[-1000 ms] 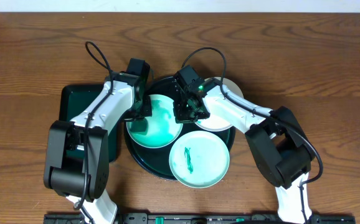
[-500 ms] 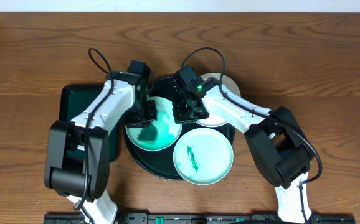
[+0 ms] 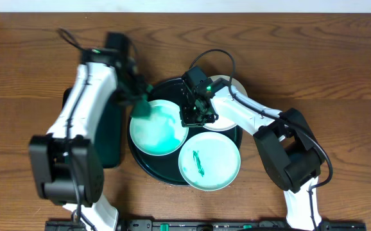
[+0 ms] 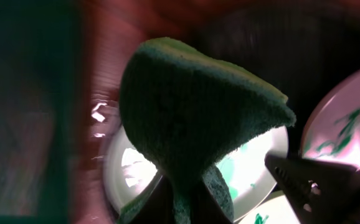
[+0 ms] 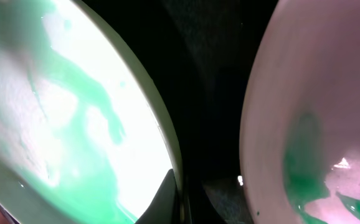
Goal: Clean dirty plates on tray and stack at the side
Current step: 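Lift left gripper with sponge back toward the black tray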
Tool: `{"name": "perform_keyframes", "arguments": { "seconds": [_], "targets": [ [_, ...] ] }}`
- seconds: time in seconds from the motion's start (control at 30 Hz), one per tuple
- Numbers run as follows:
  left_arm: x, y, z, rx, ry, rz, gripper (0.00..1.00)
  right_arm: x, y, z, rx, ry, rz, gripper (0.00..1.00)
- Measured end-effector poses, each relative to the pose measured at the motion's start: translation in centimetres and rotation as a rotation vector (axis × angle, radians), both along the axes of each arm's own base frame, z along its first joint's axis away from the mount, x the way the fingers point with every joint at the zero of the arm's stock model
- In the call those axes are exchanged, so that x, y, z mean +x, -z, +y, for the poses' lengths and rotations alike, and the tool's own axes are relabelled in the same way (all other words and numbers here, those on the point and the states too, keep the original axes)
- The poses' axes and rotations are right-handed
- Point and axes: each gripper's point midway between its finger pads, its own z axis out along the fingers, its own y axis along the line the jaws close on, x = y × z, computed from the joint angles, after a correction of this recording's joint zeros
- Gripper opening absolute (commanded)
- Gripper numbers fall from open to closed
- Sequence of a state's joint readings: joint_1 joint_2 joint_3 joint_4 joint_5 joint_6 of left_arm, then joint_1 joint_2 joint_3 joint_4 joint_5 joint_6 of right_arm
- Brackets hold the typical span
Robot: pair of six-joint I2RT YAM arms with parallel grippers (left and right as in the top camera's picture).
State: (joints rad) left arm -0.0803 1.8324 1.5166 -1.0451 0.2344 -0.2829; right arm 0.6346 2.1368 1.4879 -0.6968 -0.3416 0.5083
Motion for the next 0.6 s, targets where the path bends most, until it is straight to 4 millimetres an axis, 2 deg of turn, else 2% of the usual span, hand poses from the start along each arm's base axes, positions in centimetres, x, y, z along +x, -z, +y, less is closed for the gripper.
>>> {"name": "perform_keyframes", "arguments": {
  "seconds": [0.07, 0.17, 0.33, 0.47, 0.6],
  "targets": [
    [0.9, -2.3, 2.3, 0.022, -0.055, -0.051, 0.07, 0.0, 0.0, 0.0, 0.001, -0.011, -0.005, 0.01],
    [1.3, -4.5, 5.8, 0.054, -0.141, -0.111, 0.07, 0.1, -0.1, 0.0, 0.001, -0.042, -0.020, 0.01],
    [0.6, -4.9, 10.0, 0.084, -0.245, -0.101, 0.07, 1.0, -0.9, -1.0, -0.067, -0.083, -0.113, 0.01],
    [0.1, -4.7, 11.8, 0.089, -0.292, -0.084, 0.07, 2.5, -3.7, -2.3, -0.165, -0.104, -0.266, 0.01],
    [0.0, -4.7, 12.2, 0.090, -0.305, -0.084, 0.07, 3.8, -8.5, -3.3, -0.271, -0.131, -0.471, 0.01]
  ]
}}
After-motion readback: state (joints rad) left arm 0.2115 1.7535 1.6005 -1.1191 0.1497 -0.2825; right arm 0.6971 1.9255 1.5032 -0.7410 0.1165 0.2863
